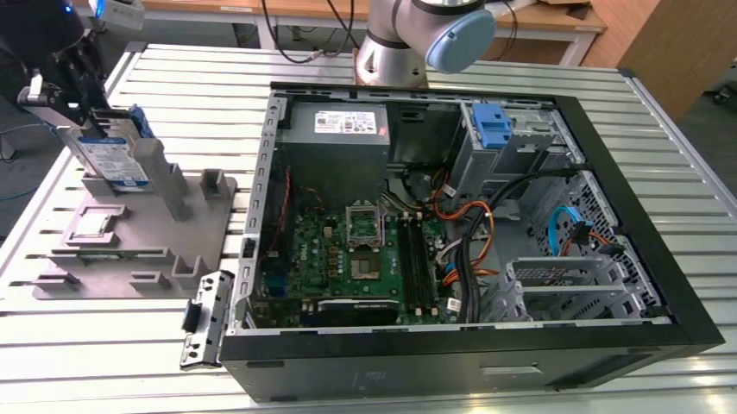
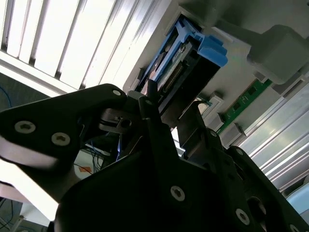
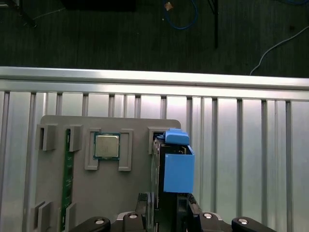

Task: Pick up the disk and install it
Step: 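Pick up the disk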

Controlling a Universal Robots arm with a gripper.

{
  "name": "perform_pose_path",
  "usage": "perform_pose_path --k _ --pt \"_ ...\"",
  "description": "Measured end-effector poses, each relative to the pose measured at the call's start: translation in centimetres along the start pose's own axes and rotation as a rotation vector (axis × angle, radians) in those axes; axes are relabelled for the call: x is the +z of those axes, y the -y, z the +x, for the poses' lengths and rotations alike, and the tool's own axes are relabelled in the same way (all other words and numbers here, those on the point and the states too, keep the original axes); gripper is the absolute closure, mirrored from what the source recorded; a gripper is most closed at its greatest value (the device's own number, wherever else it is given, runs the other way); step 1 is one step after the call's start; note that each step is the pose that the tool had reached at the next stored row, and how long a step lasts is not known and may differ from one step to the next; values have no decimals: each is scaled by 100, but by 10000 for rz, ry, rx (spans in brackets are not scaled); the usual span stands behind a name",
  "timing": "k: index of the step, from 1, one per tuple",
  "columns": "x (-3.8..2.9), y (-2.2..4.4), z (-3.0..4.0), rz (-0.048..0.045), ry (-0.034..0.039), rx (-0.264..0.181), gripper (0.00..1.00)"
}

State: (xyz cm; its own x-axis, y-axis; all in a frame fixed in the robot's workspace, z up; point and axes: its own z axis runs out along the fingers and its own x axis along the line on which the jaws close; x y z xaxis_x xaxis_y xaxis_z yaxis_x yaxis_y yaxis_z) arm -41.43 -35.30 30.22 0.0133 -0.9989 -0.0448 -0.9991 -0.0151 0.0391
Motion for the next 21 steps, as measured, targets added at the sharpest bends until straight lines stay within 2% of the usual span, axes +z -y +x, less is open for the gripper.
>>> perform_pose_path --k 3,4,5,21 --pt "0 0 0 0 0 -3 57" --pt "0 0 0 -1 -1 -4 59" --pt "0 0 0 0 -1 -6 65" --pt "0 0 0 -1 -1 -30 64"
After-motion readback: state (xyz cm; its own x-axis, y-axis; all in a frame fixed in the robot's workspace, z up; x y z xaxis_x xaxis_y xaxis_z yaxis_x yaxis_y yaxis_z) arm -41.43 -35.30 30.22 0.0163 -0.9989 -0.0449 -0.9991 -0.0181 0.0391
